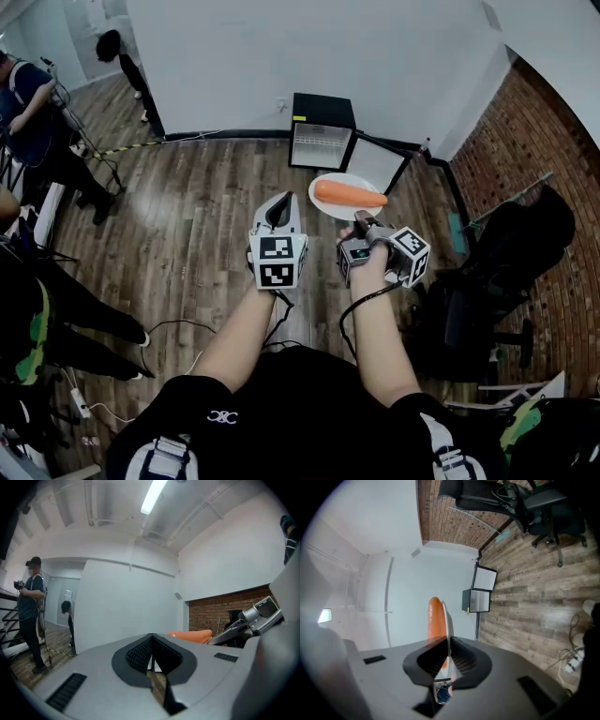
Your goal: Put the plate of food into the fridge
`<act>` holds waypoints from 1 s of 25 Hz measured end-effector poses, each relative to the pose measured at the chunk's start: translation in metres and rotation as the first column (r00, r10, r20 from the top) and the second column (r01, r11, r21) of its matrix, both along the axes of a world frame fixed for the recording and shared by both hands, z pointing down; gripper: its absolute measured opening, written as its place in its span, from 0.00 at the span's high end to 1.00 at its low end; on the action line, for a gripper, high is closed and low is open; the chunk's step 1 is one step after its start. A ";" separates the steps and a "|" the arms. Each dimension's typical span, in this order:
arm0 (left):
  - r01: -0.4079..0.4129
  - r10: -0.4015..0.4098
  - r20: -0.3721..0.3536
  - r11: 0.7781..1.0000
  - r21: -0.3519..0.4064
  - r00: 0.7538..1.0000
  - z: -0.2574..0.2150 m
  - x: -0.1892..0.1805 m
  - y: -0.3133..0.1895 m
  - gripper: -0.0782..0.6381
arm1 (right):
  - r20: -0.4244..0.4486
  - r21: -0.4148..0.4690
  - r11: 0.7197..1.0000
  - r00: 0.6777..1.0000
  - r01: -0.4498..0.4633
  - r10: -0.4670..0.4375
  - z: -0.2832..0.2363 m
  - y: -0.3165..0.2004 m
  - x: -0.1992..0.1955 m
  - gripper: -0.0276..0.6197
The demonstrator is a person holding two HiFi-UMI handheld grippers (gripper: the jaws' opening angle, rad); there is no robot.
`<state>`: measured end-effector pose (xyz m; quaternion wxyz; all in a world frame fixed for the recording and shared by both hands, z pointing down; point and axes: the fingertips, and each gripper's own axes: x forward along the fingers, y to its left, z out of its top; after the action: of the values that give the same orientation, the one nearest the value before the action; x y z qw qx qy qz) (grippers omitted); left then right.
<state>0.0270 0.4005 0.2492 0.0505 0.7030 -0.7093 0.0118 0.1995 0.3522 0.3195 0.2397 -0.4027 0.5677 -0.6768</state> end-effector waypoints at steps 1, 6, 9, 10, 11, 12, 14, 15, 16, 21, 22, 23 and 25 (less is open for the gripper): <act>0.000 0.000 -0.001 1.000 0.000 1.000 0.001 -0.005 0.000 0.90 | 0.005 0.011 1.000 1.000 -0.003 0.003 -0.001 -0.001 -0.005 0.91; -0.019 0.019 -0.013 1.000 -0.017 1.000 0.014 -0.027 0.004 0.90 | 0.008 0.004 1.000 1.000 -0.009 0.009 0.005 0.007 -0.027 0.91; -0.036 0.036 -0.008 0.999 -0.029 0.999 0.021 -0.037 0.004 0.90 | 0.003 0.013 1.000 1.000 -0.019 0.019 0.009 0.007 -0.038 0.91; -0.040 0.039 -0.009 0.999 -0.033 0.999 0.024 -0.041 0.004 0.90 | 0.005 0.013 1.000 1.000 -0.021 0.021 0.011 0.008 -0.041 0.91; -0.043 0.043 -0.013 0.998 -0.038 0.999 0.026 -0.044 0.004 0.90 | 0.008 0.007 1.000 1.000 -0.021 0.021 0.014 0.009 -0.045 0.91; -0.048 0.047 -0.016 0.998 -0.042 0.999 0.028 -0.046 0.002 0.90 | 0.011 0.000 1.000 1.000 -0.021 0.021 0.017 0.009 -0.048 0.91; -0.058 0.057 -0.012 0.997 -0.048 0.998 0.031 -0.049 -0.003 0.90 | 0.014 -0.001 1.000 1.000 -0.024 0.024 0.021 0.003 -0.051 0.91; -0.063 0.062 -0.011 0.997 -0.050 0.998 0.032 -0.049 -0.008 0.90 | 0.014 0.000 1.000 1.000 -0.028 0.028 0.022 -0.001 -0.051 0.91; -0.066 0.065 -0.012 0.997 -0.051 0.998 0.033 -0.050 -0.013 0.90 | 0.015 -0.002 0.999 0.999 -0.032 0.032 0.025 -0.007 -0.051 0.90; -0.071 0.070 -0.014 0.995 -0.069 0.997 0.043 -0.048 -0.055 0.90 | 0.015 -0.007 0.999 0.999 -0.039 0.039 0.038 -0.047 -0.046 0.90; -0.072 0.071 -0.019 0.995 -0.074 0.997 0.046 -0.047 -0.066 0.90 | 0.016 0.003 0.999 0.999 -0.037 0.037 0.039 -0.059 -0.044 0.90; -0.072 0.070 -0.024 0.994 -0.077 0.997 0.047 -0.045 -0.078 0.90 | 0.019 0.011 0.999 0.999 -0.034 0.034 0.039 -0.072 -0.042 0.90; -0.067 0.066 -0.020 0.994 -0.082 0.998 0.048 -0.042 -0.103 0.90 | 0.020 0.012 1.000 1.000 -0.023 0.023 0.039 -0.097 -0.040 0.90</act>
<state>-0.0154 0.2977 0.2967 0.0849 0.7236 -0.6840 0.0367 0.1595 0.2549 0.3581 0.2556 -0.4012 0.5646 -0.6745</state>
